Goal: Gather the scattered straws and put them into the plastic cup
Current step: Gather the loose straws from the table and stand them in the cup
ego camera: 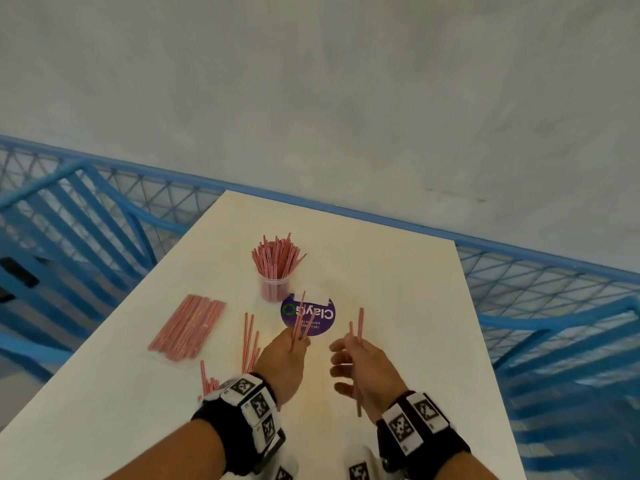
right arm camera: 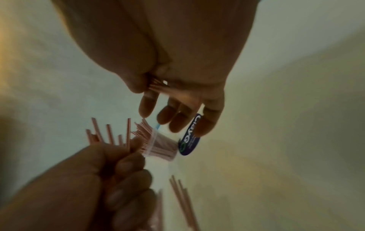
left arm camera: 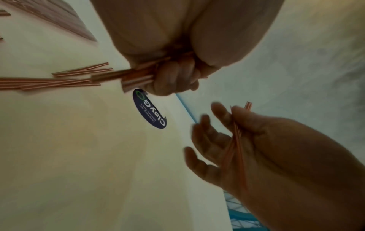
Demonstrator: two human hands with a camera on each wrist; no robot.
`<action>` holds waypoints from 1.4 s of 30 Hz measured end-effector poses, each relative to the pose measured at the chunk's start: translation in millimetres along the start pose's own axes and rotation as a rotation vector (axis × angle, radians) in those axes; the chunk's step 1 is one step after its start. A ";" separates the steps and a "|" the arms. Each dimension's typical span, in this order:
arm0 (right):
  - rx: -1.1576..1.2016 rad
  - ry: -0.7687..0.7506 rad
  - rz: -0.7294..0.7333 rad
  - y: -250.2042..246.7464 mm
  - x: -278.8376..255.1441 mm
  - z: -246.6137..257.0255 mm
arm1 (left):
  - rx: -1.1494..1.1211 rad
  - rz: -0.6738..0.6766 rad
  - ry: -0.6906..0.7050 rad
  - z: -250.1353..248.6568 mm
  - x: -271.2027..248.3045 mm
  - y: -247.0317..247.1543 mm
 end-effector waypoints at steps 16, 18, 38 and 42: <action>0.099 -0.097 0.081 66.3 -35.1 76.9 | 0.187 0.295 0.343 -66.8 -35.2 -55.5; 0.119 -0.167 -0.062 59.2 -35.9 88.9 | 0.291 0.319 0.367 -65.8 -35.3 -60.8; -0.117 -0.110 -0.103 67.1 -41.9 91.6 | 0.431 0.560 0.312 -78.6 -42.4 -51.0; -0.079 -0.243 -0.199 55.6 -51.3 109.0 | 0.586 0.409 0.446 -88.6 -37.9 -57.3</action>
Point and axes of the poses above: each hand's wrist, its own x-axis towards the middle knuckle, its own y-axis out of the palm, z = x × y, the point moved 6 cm from there along x, towards the middle knuckle, and after that the axes turned 5 degrees about z, right-handed, at the moved point
